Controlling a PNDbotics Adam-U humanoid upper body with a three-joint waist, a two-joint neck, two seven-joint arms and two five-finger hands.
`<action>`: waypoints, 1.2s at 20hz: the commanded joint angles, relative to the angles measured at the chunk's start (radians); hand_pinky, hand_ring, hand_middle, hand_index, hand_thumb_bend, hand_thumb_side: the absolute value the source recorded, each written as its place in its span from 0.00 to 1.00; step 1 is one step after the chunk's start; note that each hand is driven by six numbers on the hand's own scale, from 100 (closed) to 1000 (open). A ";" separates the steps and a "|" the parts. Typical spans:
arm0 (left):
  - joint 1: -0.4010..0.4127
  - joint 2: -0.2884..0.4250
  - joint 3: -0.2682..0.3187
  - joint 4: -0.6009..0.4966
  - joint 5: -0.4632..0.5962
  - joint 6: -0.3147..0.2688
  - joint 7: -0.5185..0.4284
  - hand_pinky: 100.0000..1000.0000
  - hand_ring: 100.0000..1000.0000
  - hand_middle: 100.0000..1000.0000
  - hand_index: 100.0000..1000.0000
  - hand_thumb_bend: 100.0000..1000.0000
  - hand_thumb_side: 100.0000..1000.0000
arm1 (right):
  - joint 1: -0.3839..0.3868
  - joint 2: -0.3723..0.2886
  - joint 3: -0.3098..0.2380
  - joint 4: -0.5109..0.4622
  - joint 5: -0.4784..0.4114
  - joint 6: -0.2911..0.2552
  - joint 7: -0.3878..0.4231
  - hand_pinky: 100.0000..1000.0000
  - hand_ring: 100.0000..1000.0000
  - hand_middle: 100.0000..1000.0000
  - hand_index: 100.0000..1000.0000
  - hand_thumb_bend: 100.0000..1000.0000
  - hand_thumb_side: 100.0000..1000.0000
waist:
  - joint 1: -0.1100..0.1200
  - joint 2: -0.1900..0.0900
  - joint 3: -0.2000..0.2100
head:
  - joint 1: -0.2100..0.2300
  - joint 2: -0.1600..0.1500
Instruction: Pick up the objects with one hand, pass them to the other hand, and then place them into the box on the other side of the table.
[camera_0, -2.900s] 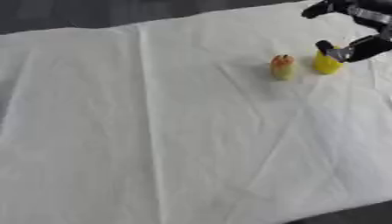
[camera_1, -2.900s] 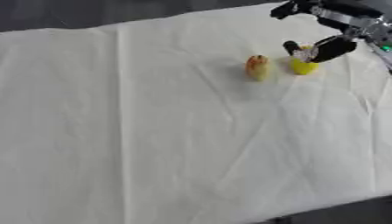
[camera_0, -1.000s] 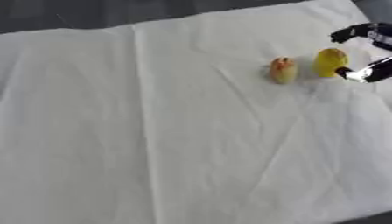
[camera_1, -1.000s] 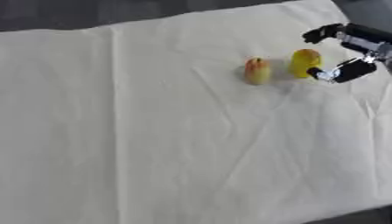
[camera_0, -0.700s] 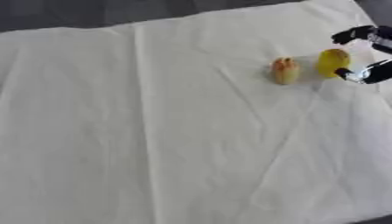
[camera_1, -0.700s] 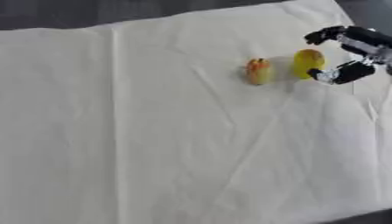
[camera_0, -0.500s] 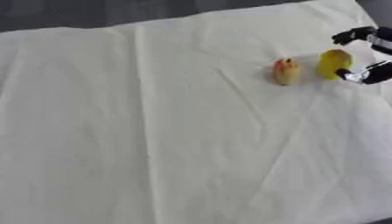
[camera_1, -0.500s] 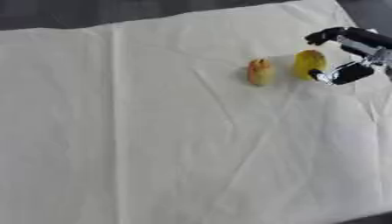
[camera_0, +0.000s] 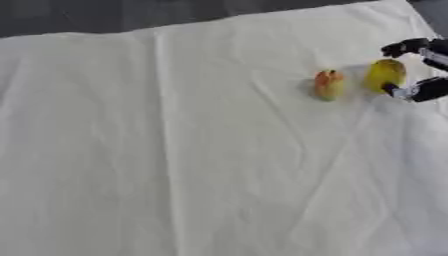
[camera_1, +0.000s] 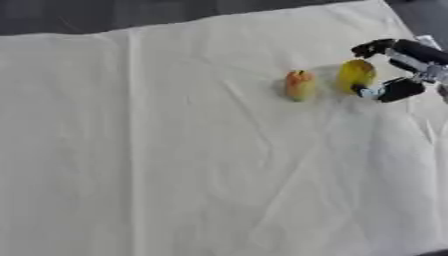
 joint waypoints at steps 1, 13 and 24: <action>-0.016 0.042 0.014 -0.016 -0.006 -0.002 -0.002 0.78 0.67 0.68 0.75 0.00 0.70 | -0.001 -0.031 -0.018 0.007 0.022 0.008 -0.017 0.93 0.84 0.80 0.92 0.22 0.34 | -0.012 -0.002 -0.001 | 0.000 -0.015; -0.012 0.042 0.012 -0.019 -0.009 -0.003 -0.005 0.79 0.67 0.68 0.75 0.00 0.69 | 0.000 -0.025 -0.012 0.015 0.037 0.017 -0.018 0.92 0.81 0.71 0.83 0.11 0.32 | -0.010 -0.001 -0.003 | 0.003 -0.012; -0.012 0.040 0.014 -0.023 -0.015 -0.002 -0.004 0.79 0.67 0.68 0.75 0.00 0.69 | 0.001 -0.018 -0.007 -0.004 -0.081 0.086 -0.124 0.88 0.69 0.41 0.57 0.00 0.11 | -0.011 0.002 0.001 | -0.002 -0.015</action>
